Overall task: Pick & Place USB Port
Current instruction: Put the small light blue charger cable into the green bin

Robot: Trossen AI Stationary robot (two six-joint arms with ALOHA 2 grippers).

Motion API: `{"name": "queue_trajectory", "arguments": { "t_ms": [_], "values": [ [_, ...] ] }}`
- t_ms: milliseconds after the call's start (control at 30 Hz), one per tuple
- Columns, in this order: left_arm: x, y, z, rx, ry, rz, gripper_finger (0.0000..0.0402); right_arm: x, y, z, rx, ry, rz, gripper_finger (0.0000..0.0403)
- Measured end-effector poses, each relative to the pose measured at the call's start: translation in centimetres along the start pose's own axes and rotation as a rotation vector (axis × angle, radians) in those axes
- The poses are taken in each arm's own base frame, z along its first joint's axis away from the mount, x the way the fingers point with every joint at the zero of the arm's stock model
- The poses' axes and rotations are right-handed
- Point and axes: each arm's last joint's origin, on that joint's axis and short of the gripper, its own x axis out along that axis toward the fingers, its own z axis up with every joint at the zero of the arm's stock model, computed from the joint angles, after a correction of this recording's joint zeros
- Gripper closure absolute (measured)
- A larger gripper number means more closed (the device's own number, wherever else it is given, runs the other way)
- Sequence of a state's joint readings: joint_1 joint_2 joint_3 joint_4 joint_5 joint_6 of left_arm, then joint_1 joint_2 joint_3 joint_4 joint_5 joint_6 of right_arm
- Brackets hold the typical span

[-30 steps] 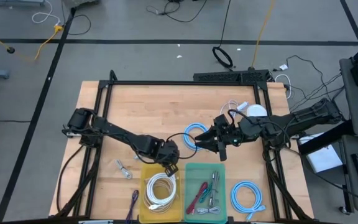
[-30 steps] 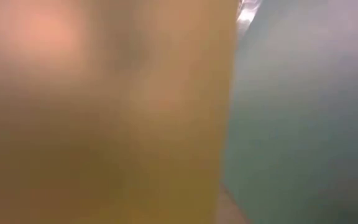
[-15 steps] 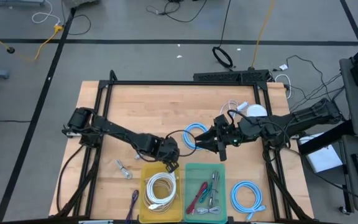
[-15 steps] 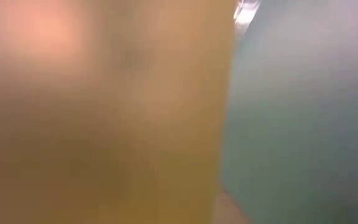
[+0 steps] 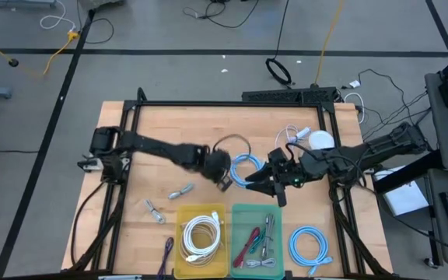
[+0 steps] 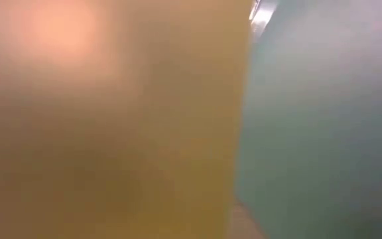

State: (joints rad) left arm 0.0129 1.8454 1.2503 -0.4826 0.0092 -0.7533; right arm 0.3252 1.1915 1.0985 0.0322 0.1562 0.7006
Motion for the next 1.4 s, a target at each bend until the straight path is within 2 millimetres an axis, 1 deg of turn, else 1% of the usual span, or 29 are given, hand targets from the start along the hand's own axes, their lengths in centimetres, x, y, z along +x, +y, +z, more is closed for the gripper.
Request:
{"name": "queue_trajectory", "arguments": {
  "t_ms": [67,167,300,400,467,533,633,700,800,833,933,1033,1100,1167,1233,1333,1367,1400],
  "values": [
    [-0.1,0.8,1.8,-0.036,-0.01,-0.114,0.0394,-0.2,0.4,-0.2,-0.007,0.009,0.017,0.0259],
    [-0.6,1.5,4.4,-0.053,-0.04,-0.343,0.0394,-0.7,1.1,-0.4,-0.025,0.011,0.051,0.0259],
    [-1.9,1.3,7.1,-0.045,-0.101,-0.674,0.0394,-2.1,2.5,0.3,-0.067,-0.045,0.15,0.0259],
    [-4.4,0.0,8.4,0.007,-0.186,-0.898,0.0394,-3.8,4.2,1.7,-0.12,-0.167,0.306,0.0259],
    [-7.0,-1.2,8.5,0.061,-0.26,-1.008,0.0394,-5.1,5.2,2.8,-0.169,-0.28,0.399,0.0259],
    [-9.9,-2.4,8.2,0.125,-0.339,-1.097,0.0394,-6.6,6.0,3.7,-0.227,-0.393,0.483,0.0259],
    [-14.5,-3.8,6.6,0.217,-0.416,-1.16,0.0394,-8.1,6.7,4.6,-0.303,-0.513,0.53,0.0259],
    [-17.4,-4.7,4.8,0.276,-0.452,-1.167,0.0394,-8.7,6.8,4.9,-0.347,-0.552,0.529,0.0259],
    [-21.3,-5.6,1.4,0.333,-0.482,-1.119,0.0394,-8.9,6.7,5.3,-0.407,-0.614,0.509,0.0259],
    [-22.4,-5.7,0.1,0.339,-0.495,-1.084,0.0394,-8.9,6.7,5.5,-0.431,-0.646,0.503,0.0259],
    [-24.8,-5.9,-3.6,0.347,-0.53,-0.946,0.0394,-8.8,6.6,6.2,-0.502,-0.775,0.448,0.0259],
    [-26.4,-5.7,-7.0,0.326,-0.556,-0.792,0.0394,-8.4,5.9,6.8,-0.573,-0.845,0.294,0.0259],
    [-26.7,-5.4,-8.8,0.296,-0.542,-0.687,0.0394,-7.6,4.9,7.2,-0.659,-0.77,0.147,0.026],
    [-26.6,-5.0,-10.4,0.252,-0.508,-0.588,0.0394,-6.5,3.2,7.6,-0.746,-0.571,-0.008,0.0265],
    [-26.2,-4.6,-11.6,0.201,-0.469,-0.498,0.0394,-4.9,1.1,7.7,-0.781,-0.328,-0.142,0.0273],
    [-25.4,-4.1,-13.1,0.156,-0.398,-0.392,0.0394,-2.5,-2.0,7.1,-0.813,-0.017,-0.262,0.0284],
    [-25.0,-4.0,-13.5,0.145,-0.369,-0.354,0.0394,-1.9,-2.6,6.9,-0.815,0.044,-0.274,0.0286],
    [-24.6,-3.8,-13.8,0.139,-0.34,-0.31,0.0394,-1.3,-3.0,6.8,-0.808,0.07,-0.283,0.0288]
  ]
}}
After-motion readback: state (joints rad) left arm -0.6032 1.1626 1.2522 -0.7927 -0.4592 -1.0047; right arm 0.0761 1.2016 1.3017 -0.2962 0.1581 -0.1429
